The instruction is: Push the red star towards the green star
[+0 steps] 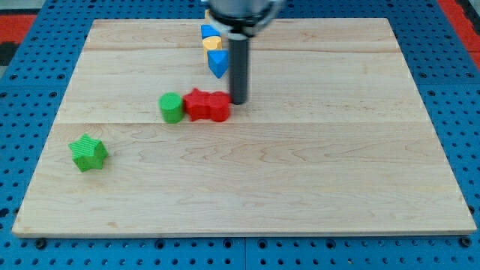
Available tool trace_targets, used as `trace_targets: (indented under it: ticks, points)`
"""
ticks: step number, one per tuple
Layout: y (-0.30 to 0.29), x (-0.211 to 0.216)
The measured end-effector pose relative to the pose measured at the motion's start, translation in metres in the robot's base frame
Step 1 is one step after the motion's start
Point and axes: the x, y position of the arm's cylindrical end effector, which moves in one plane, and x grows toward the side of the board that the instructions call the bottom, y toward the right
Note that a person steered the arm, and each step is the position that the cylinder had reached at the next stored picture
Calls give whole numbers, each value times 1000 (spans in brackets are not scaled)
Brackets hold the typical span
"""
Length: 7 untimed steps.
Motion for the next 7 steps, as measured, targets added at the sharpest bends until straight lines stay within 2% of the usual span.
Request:
trace_targets:
  ticks: [2, 3, 4, 6, 7]
  points:
    - [-75, -6]
    - [-88, 30]
    - [-111, 36]
    - [-102, 56]
    - [-73, 76]
